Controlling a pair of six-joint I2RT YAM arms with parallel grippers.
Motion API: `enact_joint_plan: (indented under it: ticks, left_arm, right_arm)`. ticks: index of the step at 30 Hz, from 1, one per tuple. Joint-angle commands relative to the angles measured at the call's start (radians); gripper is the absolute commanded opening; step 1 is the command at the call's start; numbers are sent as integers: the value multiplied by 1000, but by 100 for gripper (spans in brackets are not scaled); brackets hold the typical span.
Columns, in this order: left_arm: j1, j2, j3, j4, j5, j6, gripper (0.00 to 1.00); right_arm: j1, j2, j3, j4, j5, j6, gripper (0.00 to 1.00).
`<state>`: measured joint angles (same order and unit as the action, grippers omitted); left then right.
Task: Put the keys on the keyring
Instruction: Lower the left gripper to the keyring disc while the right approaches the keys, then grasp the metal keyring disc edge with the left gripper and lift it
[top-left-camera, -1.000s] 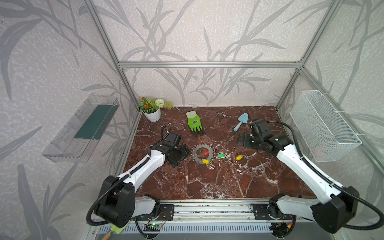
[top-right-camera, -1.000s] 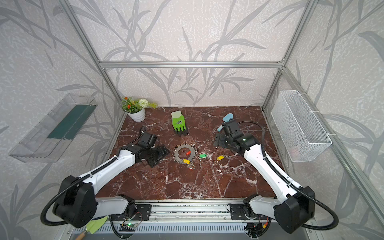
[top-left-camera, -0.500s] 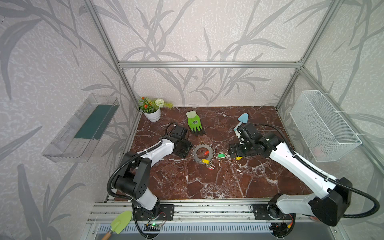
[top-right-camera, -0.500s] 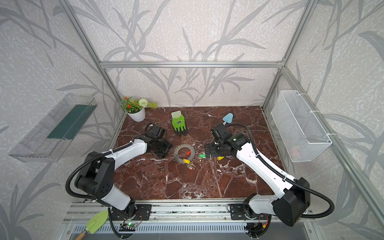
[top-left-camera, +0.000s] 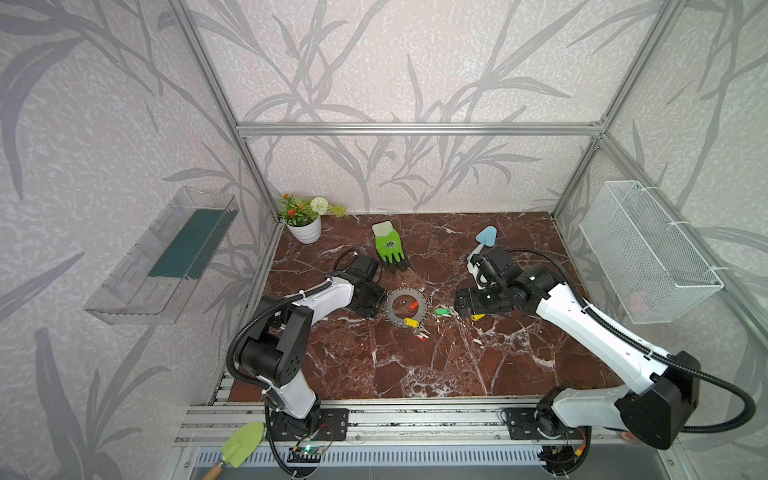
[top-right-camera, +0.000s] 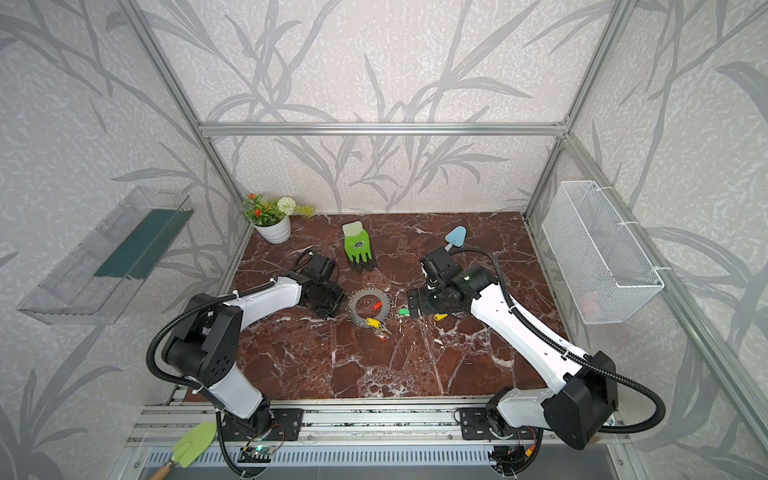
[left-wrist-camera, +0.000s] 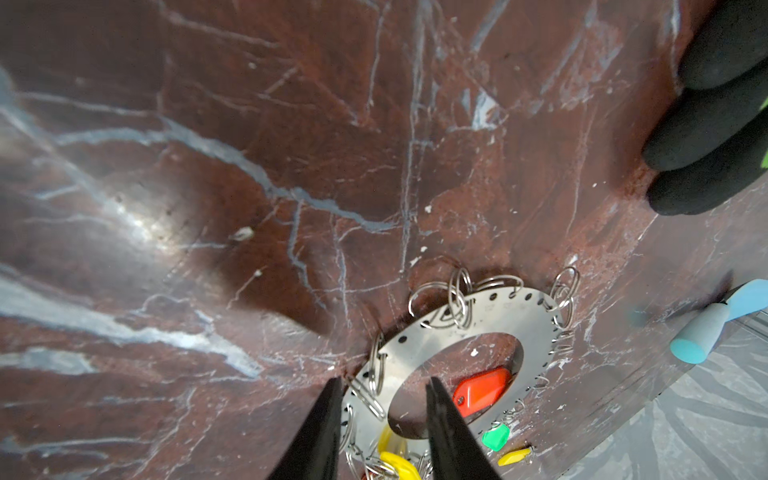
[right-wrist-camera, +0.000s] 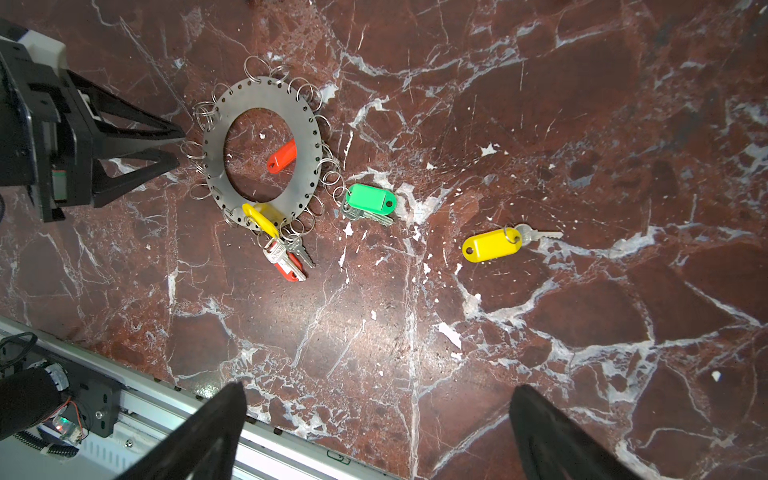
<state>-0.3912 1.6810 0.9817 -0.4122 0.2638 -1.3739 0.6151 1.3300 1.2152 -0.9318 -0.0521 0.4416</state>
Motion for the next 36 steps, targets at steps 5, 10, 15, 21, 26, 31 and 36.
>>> enact_joint_plan:
  ticks: [5,10,15,21,26,31,36]
  left_arm:
    - [-9,14,6,-12,-33,-60,24]
    - [-8,27,6,-9,-35,-60,20]
    - [-14,36,6,-3,-39,-67,18]
    - [-20,48,10,-3,-43,-71,15]
    - [-21,49,22,-30,-59,-54,7]
    - [-24,51,64,-95,-95,-7,0]
    - [-29,59,157,-200,-149,109,0]
  right_arm:
    - [2,5,10,-21,16,-26,99]
    - [2,1,7,-22,24,-35,99]
    - [2,3,7,-24,29,-41,99]
    - [2,2,1,-22,26,-41,99]
    - [2,1,-1,-21,26,-40,99]
    - [0,2,7,-17,25,-42,99]
    - [-4,5,34,-11,26,-54,99]
